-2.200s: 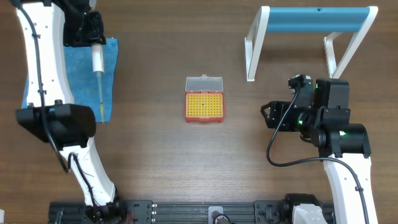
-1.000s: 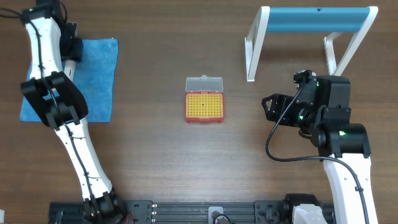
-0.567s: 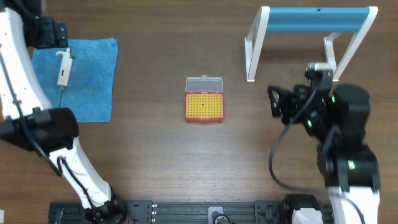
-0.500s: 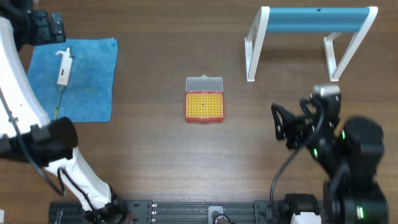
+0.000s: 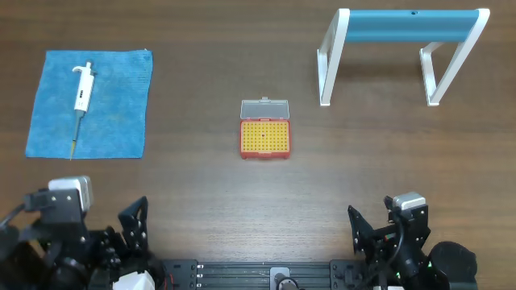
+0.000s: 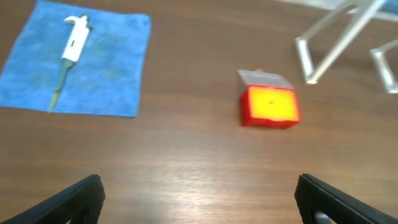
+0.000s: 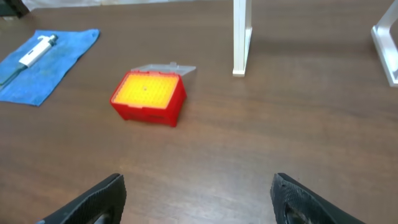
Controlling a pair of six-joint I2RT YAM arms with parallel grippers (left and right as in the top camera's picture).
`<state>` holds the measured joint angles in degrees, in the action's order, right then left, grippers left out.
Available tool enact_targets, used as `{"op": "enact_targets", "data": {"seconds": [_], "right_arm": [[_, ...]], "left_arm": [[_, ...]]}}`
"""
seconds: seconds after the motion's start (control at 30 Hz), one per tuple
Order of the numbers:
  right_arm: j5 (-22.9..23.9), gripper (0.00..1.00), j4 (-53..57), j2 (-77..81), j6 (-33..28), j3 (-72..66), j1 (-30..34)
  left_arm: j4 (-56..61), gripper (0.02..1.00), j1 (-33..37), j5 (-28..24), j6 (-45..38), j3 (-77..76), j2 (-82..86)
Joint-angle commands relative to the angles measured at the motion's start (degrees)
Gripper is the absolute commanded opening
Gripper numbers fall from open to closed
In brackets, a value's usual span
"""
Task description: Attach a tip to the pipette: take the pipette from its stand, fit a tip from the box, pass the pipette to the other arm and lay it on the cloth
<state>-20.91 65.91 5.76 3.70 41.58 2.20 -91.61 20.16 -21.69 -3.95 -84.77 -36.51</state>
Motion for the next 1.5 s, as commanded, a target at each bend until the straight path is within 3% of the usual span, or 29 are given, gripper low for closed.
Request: {"op": "enact_targets", "data": {"seconds": [0.03,0.13,0.17,0.23,0.33,0.4,0.5,0.53,0.63,0.67,0.73,0.87,1.5], "right_arm": [[0.72,0.766,0.83,-0.31,-0.81,-0.13,-0.09],[0.72,0.766,0.83,-0.33,-0.81,-0.13,-0.09],[0.72,0.763,0.83,-0.31,-0.81,-0.13,-0.09],[0.72,0.766,0.83,-0.31,-0.81,-0.13,-0.09],[0.72,0.763,0.83,-0.31,-0.81,-0.13,-0.09],[0.74,0.766,0.83,-0.31,-0.81,-0.13,-0.09],[0.72,0.763,0.83,-0.31,-0.81,-0.13,-0.09],[0.72,0.766,0.83,-0.31,-0.81,-0.13,-0.09],[0.72,0.766,0.83,-0.31,-0.83,-0.13,-0.09],[0.72,0.763,0.83,-0.31,-0.81,-0.13,-0.09],[0.72,0.763,0.83,-0.31,-0.81,-0.13,-0.09],[0.72,0.766,0.83,-0.31,-0.81,-0.13,-0.09],[0.74,0.763,-0.57,-0.33,-0.85,-0.13,-0.07]], "left_arm": [[0.48,0.989,0.02,-4.04,0.72,0.24,0.48],[-0.13,0.996,-0.04,-1.29,0.55,0.31,0.48],[3.45,0.996,-3.21,-1.01,0.48,1.25,0.61],[25.31,0.996,-10.12,2.01,0.5,10.32,4.87],[57.68,0.996,-13.07,1.53,1.44,36.04,17.09],[76.32,0.998,-13.55,1.55,7.34,54.55,26.8],[87.3,0.998,-13.57,1.57,8.24,71.97,35.52],[88.04,0.996,-13.77,1.86,8.24,74.71,36.33],[88.02,0.996,-17.66,11.28,8.24,78.47,36.33],[88.04,0.996,-17.51,12.31,8.26,79.8,36.33],[89.2,0.996,-17.51,12.31,11.19,83.67,36.33],[88.28,0.998,-14.93,13.2,10.99,84.46,36.33],[87.67,0.996,-15.74,13.77,10.99,84.46,36.33]]}}
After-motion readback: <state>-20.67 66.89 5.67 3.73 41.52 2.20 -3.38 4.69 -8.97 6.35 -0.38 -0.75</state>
